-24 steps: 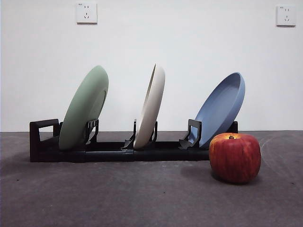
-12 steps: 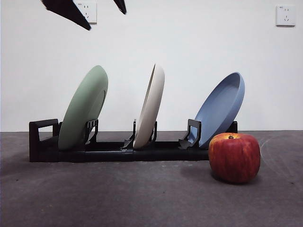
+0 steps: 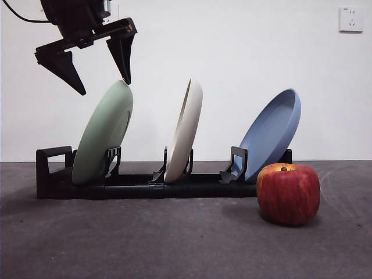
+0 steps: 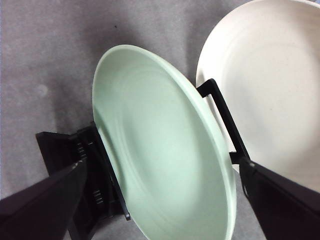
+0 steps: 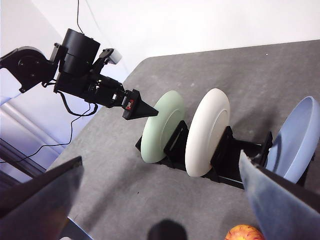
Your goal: Take the green plate from the plate rack,put the plate on the table,take the apple from the table,put the apple in the plate
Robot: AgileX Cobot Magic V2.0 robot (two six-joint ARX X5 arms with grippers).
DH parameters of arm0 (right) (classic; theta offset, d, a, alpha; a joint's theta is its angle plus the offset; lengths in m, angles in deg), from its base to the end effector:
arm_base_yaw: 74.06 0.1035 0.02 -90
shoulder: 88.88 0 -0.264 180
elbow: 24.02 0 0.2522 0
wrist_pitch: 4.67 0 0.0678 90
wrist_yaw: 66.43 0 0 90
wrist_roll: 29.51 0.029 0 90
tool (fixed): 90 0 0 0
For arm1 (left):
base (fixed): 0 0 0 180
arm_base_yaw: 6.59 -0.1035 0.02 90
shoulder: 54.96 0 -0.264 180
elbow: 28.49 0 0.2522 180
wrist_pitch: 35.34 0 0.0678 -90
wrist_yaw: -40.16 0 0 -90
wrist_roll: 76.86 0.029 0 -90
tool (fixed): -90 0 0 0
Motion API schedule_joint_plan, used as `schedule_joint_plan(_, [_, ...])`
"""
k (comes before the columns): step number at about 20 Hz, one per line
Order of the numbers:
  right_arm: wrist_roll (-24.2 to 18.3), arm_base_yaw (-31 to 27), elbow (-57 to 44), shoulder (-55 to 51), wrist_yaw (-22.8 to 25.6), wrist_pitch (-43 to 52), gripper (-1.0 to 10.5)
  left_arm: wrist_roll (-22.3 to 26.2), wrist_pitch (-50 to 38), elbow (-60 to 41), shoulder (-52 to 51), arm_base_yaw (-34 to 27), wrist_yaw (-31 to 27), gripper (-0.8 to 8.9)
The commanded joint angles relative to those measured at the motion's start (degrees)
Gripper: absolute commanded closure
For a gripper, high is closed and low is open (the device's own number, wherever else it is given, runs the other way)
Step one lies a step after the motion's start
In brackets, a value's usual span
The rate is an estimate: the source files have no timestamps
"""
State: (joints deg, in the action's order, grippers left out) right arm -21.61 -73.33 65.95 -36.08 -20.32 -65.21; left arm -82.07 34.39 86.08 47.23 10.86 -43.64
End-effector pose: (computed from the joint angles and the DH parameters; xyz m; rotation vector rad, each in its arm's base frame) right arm 0.1425 0.0219 0.4310 0.2831 0.4420 0.7410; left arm 0.3561 -0.1152 0.3343 0.0167 1.0184 -0.3314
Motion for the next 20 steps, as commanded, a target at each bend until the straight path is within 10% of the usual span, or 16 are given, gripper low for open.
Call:
schedule_joint_plan(1, [-0.44,0.13,0.15,-0.02,0.04,0.07,3.5,1.07,0.09,-0.17,0.15,-0.02,2.34,3.07])
schedule_joint_plan(20, [-0.46,0.13,0.15,-0.02,0.04,0.11,3.5,0.94,-2.27,-0.17,4.02,1.40,8.41,4.89])
